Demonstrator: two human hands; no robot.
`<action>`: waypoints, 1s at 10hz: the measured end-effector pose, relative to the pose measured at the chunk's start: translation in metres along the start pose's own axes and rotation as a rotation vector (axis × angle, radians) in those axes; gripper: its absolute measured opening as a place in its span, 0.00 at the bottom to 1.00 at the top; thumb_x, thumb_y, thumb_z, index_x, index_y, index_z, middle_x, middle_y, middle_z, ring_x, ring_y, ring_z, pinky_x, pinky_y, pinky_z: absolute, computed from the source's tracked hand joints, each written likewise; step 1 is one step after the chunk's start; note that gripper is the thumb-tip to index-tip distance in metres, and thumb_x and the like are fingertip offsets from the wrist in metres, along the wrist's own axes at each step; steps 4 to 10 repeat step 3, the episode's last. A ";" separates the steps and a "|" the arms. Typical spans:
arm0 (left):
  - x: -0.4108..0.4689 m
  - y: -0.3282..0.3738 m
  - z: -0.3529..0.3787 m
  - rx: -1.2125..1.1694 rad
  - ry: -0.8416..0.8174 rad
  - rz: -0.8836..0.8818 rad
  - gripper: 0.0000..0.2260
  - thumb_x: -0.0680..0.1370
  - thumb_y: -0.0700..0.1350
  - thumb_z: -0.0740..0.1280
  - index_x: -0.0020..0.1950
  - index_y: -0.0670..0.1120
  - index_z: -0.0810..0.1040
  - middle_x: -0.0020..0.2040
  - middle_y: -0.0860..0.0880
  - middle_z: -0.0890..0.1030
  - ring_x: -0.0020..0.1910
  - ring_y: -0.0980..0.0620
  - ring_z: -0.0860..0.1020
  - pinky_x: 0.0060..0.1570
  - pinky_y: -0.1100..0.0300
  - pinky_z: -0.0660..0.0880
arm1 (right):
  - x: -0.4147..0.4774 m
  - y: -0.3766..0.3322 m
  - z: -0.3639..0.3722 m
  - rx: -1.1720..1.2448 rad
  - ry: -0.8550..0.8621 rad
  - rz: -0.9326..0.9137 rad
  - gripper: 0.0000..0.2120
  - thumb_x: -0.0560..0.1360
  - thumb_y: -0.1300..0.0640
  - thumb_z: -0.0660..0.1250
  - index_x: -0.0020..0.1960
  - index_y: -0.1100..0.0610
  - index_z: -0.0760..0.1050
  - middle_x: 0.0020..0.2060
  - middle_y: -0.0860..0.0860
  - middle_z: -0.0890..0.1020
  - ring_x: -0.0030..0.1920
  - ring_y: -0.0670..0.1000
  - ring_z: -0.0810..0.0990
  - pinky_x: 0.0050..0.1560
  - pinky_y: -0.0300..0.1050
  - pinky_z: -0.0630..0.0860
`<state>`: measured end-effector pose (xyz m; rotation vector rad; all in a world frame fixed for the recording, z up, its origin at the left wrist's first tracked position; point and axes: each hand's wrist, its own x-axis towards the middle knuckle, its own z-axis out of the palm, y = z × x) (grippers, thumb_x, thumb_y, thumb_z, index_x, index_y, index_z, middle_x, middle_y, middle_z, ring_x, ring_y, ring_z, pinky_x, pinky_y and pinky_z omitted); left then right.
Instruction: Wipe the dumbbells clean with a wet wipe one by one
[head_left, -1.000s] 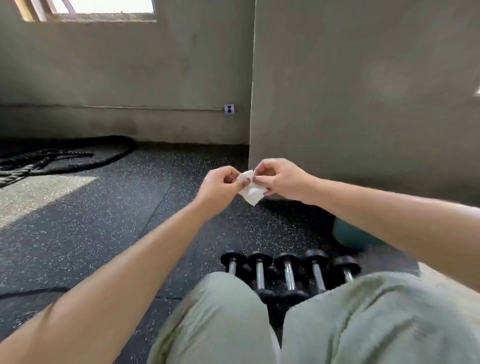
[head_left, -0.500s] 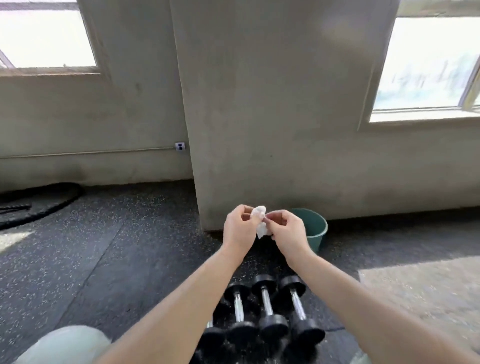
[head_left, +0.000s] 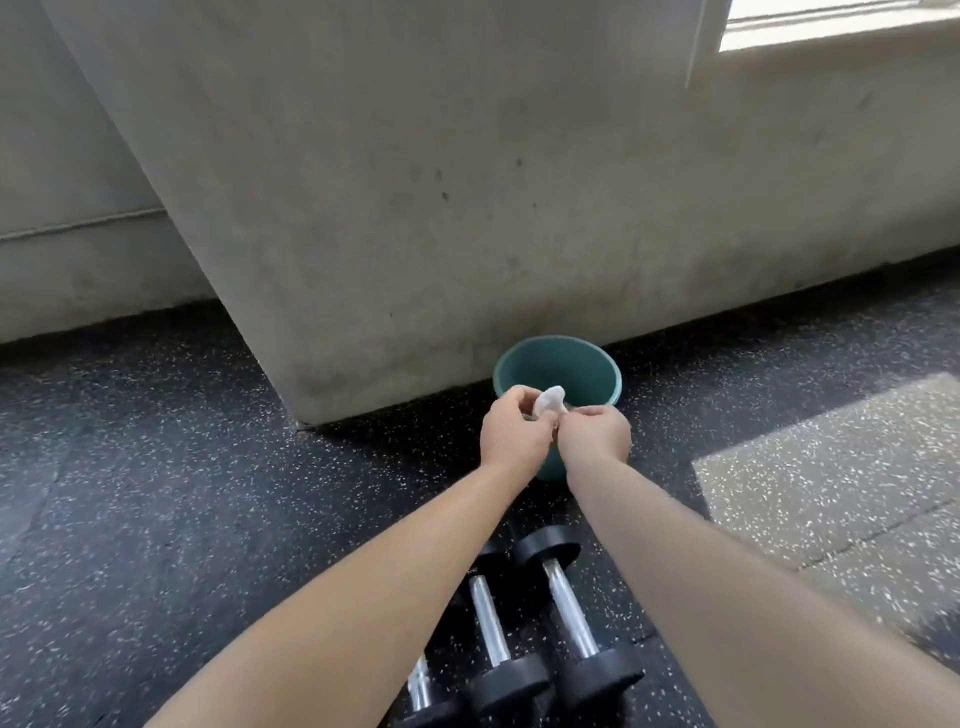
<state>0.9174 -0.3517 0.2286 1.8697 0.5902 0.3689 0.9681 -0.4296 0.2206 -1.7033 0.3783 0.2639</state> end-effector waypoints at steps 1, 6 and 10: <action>0.047 -0.026 0.017 -0.081 0.009 -0.042 0.07 0.76 0.44 0.76 0.51 0.48 0.81 0.45 0.56 0.84 0.43 0.62 0.81 0.51 0.60 0.80 | 0.044 0.001 0.024 0.090 0.112 0.077 0.04 0.74 0.60 0.71 0.48 0.54 0.81 0.45 0.52 0.83 0.44 0.55 0.82 0.49 0.48 0.80; 0.105 -0.078 0.025 -0.171 -0.273 -0.229 0.26 0.74 0.30 0.69 0.69 0.50 0.79 0.62 0.53 0.81 0.60 0.52 0.80 0.65 0.54 0.77 | 0.115 0.035 0.063 0.266 0.145 0.235 0.11 0.72 0.64 0.65 0.49 0.54 0.83 0.43 0.52 0.85 0.44 0.53 0.85 0.48 0.48 0.82; 0.105 -0.078 0.025 -0.171 -0.273 -0.229 0.26 0.74 0.30 0.69 0.69 0.50 0.79 0.62 0.53 0.81 0.60 0.52 0.80 0.65 0.54 0.77 | 0.115 0.035 0.063 0.266 0.145 0.235 0.11 0.72 0.64 0.65 0.49 0.54 0.83 0.43 0.52 0.85 0.44 0.53 0.85 0.48 0.48 0.82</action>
